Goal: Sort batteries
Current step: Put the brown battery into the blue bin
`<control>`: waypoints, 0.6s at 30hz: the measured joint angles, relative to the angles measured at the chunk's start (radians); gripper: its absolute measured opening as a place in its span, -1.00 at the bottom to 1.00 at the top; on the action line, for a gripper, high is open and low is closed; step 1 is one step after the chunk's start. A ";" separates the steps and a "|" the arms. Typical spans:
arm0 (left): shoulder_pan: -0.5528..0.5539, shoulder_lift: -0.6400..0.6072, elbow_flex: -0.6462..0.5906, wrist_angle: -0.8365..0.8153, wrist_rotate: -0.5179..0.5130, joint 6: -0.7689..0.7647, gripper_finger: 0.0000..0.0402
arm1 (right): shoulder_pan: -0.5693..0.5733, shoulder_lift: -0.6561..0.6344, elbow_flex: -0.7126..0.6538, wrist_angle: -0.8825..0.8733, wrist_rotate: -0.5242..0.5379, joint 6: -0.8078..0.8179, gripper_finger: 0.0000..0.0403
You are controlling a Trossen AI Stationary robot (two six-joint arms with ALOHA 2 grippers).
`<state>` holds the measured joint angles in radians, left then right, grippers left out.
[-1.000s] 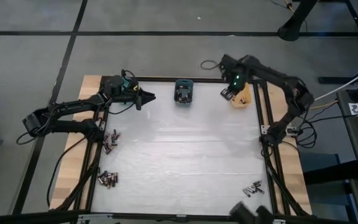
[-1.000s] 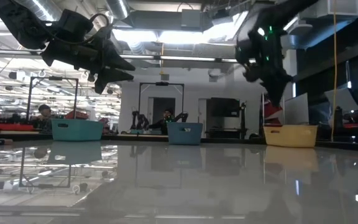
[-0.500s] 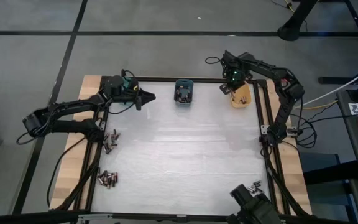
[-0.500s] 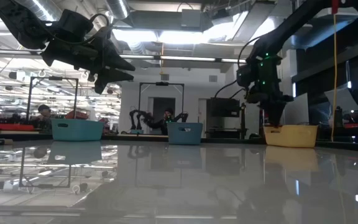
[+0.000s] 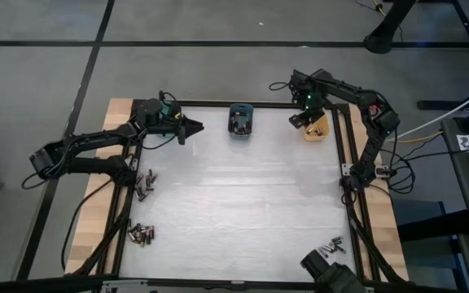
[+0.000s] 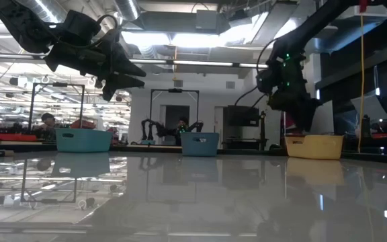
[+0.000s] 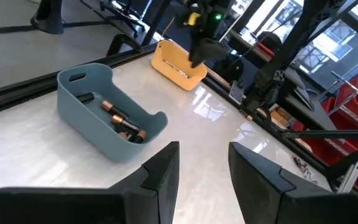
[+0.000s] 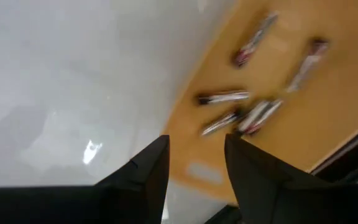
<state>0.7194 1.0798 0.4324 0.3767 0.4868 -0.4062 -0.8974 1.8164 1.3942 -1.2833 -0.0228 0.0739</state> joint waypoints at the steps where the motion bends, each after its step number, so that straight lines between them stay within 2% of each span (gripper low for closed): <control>1: 0.000 0.000 0.000 0.000 0.000 0.010 -0.36 | 0.016 -0.011 0.000 -0.018 -0.004 0.001 -0.24; 7: 0.000 0.000 0.000 0.000 0.000 0.042 -0.36 | 0.160 -0.121 -0.001 -0.154 -0.036 0.019 -0.27; 14: 0.000 0.000 0.000 0.000 0.000 0.074 -0.36 | 0.398 -0.261 -0.070 -0.168 -0.041 0.027 -0.26; 18: 0.000 0.000 0.000 0.000 0.000 0.074 -0.36 | 0.483 -0.274 -0.168 -0.203 -0.046 0.082 -0.12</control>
<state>0.7197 1.0798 0.4324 0.3764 0.4866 -0.3325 -0.4145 1.5421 1.2257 -1.4859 -0.0685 0.1557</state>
